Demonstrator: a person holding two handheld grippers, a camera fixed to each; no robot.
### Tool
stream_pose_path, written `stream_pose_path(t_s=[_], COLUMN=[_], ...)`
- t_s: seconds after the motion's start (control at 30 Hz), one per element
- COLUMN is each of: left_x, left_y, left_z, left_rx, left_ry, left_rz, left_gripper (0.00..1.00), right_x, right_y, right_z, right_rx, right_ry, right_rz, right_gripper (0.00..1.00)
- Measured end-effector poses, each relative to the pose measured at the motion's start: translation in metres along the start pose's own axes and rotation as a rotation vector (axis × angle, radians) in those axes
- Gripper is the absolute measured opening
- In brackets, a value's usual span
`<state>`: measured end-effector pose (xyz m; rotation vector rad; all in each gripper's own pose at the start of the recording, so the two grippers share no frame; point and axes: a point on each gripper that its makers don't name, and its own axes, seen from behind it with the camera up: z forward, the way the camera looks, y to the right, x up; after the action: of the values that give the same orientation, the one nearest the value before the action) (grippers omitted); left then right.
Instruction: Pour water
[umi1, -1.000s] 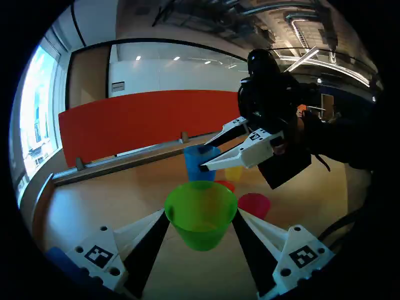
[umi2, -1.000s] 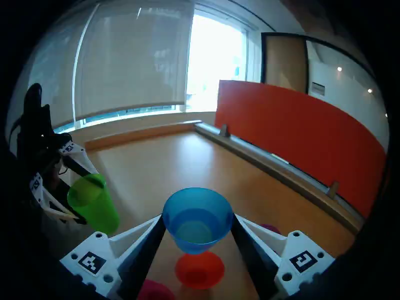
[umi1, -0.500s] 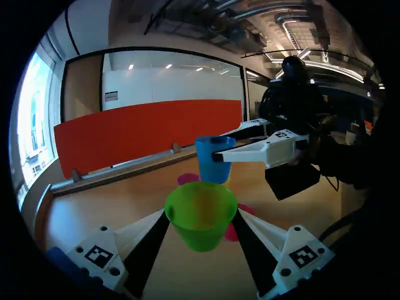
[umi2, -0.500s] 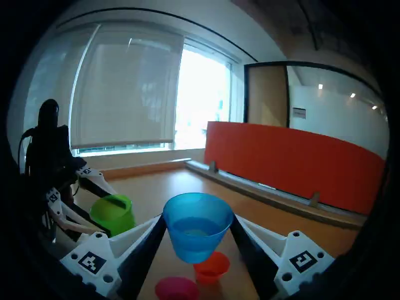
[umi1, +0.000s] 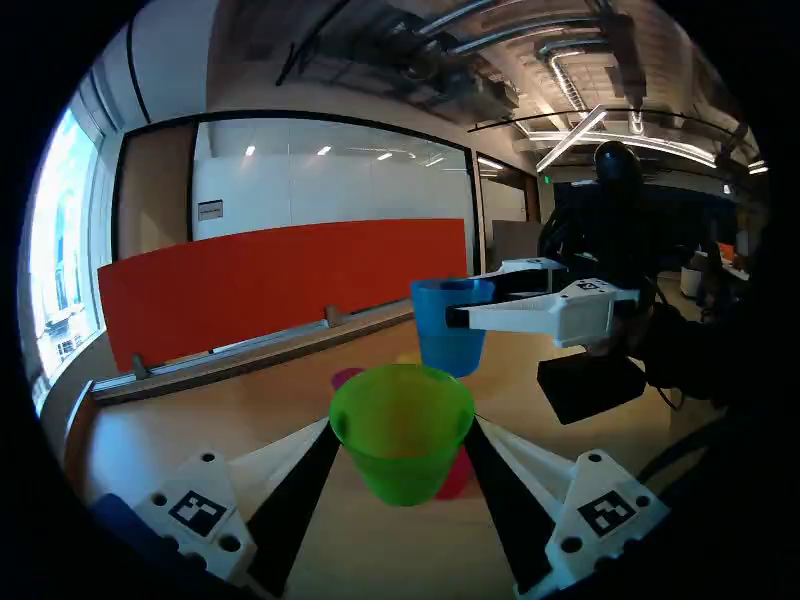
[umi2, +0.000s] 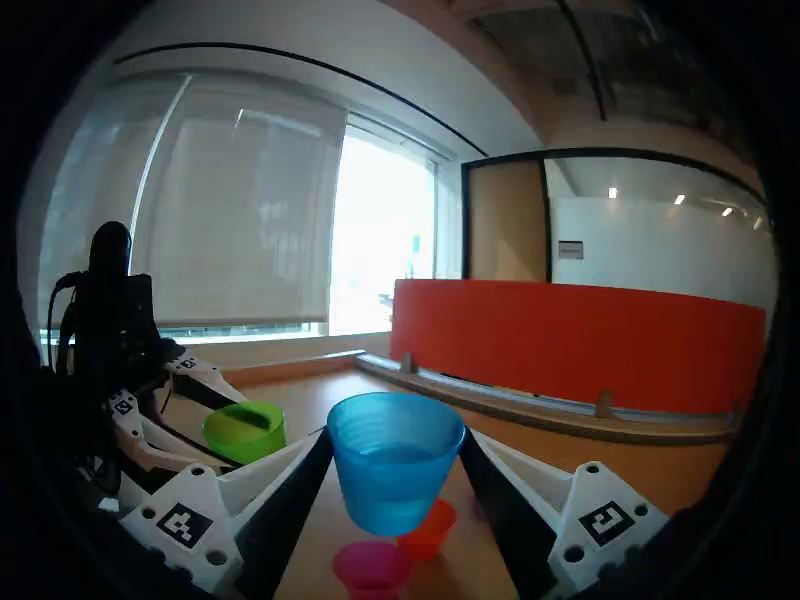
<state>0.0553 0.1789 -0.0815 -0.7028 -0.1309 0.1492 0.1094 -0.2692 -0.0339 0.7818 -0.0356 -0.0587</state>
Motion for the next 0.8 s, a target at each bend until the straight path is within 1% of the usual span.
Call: stream_pose_path(t_s=[0.1,0.27,0.47,0.67,0.8], left_x=[0.007,0.023,0.035,0.046,0.046], left_y=[0.007,0.02,0.033,0.04,0.046], left_z=[-0.001,-0.001,0.002,0.006,0.007], left_rx=[-0.009,-0.025,-0.038,-0.039,-0.055], left_ry=[0.025,0.086,0.143,0.196,0.204], left_rz=[-0.001,-0.01,-0.031,-0.069,-0.093], left_gripper=[0.86,0.86,0.86,0.86,0.86], right_x=[-0.001,-0.004,-0.007,-0.008,-0.009], right_y=[0.001,0.002,0.005,0.007,0.006], right_z=[-0.008,-0.021,-0.037,-0.049,-0.054], right_rx=[-0.01,-0.023,-0.037,-0.053,-0.051], right_ry=[0.004,0.006,0.003,0.002,-0.004], right_rz=[0.001,0.011,0.026,0.026,0.026], right_gripper=[0.92,0.92,0.92,0.92,0.92])
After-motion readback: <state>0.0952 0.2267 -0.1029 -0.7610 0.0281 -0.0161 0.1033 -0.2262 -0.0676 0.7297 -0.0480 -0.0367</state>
